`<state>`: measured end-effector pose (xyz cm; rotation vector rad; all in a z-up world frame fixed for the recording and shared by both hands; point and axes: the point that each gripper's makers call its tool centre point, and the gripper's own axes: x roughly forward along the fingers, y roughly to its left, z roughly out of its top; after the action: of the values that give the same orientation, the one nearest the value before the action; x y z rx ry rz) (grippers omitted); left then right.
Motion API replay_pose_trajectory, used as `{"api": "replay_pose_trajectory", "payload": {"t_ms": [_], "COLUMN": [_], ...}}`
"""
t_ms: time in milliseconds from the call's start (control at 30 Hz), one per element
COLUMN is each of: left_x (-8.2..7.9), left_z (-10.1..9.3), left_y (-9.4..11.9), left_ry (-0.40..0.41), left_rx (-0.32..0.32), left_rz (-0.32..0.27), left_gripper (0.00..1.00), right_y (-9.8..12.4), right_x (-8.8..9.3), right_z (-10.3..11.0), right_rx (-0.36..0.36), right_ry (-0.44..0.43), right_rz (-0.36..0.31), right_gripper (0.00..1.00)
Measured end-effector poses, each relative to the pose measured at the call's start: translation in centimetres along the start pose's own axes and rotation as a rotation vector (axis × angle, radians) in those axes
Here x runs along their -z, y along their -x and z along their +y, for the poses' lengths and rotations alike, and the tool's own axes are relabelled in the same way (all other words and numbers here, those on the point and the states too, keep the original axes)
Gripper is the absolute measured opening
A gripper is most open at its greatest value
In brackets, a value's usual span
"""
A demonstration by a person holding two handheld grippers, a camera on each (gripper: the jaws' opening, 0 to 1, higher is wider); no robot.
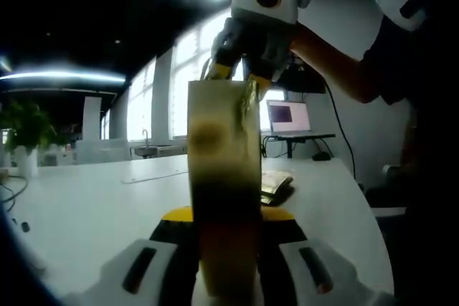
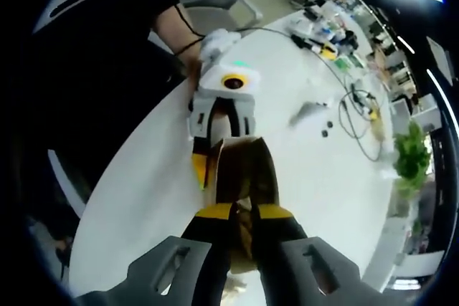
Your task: Extract single mask from mask box in order stack masks on table
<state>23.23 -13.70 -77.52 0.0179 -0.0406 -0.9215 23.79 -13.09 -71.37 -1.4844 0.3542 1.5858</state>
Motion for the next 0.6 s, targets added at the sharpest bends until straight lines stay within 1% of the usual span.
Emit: {"api": "replay_pose_trajectory", "payload": {"t_ms": [100,167,233,367,433,600], "left_x": [0.02,0.02,0.0,0.0,0.01,0.05], "left_z": [0.07,0.07,0.1,0.03,0.03,0.11], "left_y": [0.02,0.03,0.04,0.01,0.01,0.04], "left_ry": [0.002,0.002,0.004,0.002,0.002,0.003], "left_rx": [-0.002,-0.002,-0.004,-0.002,-0.002,-0.003], "left_rz": [0.0,0.0,-0.001,0.0,0.0,0.0], "left_gripper": [0.32,0.32,0.32,0.32,0.32,0.32], "right_y": [-0.07,0.24,0.51,0.54,0.71,0.68], "right_x": [-0.01,-0.18,-0.53,-0.44,-0.38,-0.42], "right_z": [-0.1,-0.15,-0.18,0.02,-0.15,-0.07], "right_rx": [-0.003,0.006,0.012,0.009,0.02,0.03], "right_ry": [0.006,0.035,0.027,0.029,0.028,0.04], "right_rz": [0.007,0.017,0.004,0.004,0.005,0.009], "right_gripper": [0.08,0.08,0.09,0.1,0.11,0.11]}}
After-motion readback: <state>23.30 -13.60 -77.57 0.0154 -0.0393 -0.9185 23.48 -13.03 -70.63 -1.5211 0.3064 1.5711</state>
